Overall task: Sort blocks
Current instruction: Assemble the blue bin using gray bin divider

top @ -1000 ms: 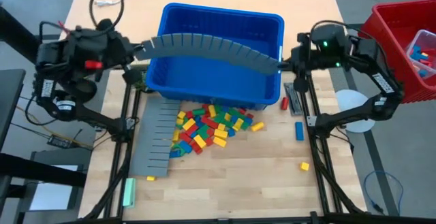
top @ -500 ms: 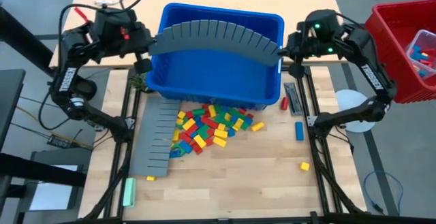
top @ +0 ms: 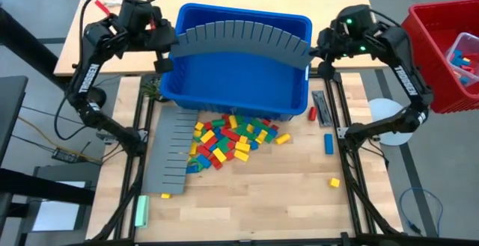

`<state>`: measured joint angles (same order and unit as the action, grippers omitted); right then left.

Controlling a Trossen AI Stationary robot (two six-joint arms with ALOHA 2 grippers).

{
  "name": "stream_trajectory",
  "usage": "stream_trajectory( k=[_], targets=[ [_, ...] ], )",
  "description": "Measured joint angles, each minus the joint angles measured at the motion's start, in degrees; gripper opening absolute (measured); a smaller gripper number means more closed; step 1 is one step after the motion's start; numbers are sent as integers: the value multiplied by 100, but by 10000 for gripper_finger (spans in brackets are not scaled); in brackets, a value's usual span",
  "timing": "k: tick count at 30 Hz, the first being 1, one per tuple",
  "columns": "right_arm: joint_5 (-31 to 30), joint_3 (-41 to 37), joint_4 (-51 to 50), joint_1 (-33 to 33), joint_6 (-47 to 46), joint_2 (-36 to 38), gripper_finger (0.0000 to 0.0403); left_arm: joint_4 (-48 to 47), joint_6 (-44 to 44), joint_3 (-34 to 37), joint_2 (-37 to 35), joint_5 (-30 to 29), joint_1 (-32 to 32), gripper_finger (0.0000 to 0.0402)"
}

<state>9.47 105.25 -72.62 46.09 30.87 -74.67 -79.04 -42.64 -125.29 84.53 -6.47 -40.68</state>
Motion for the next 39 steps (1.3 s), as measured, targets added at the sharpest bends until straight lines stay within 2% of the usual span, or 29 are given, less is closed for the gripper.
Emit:
stream_trajectory(
  k=[9, 13, 18, 22, 28, 39],
  targets=[
    [2, -2, -8, -7, -30, 58, 0, -13, -538, -1, 91, 1014, -783, 10],
    [300, 3, 31, -9, 47, 225, 0, -9, -714, -7, 205, 1813, -1283, 10],
    [809, 3, 53, -14, 227, 292, 0, -4, -976, 2, 297, 2123, -1768, 10],
    [861, 5, 83, -9, 236, 227, 0, 165, -993, 0, 308, 2555, -2072, 10],
    [924, 3, 60, -22, 172, 188, 0, -55, -784, -4, 568, 2690, -2197, 10],
    [1158, 3, 180, -24, 6, 170, 0, -54, -568, -7, 660, 2444, -2195, 10]
  ],
)
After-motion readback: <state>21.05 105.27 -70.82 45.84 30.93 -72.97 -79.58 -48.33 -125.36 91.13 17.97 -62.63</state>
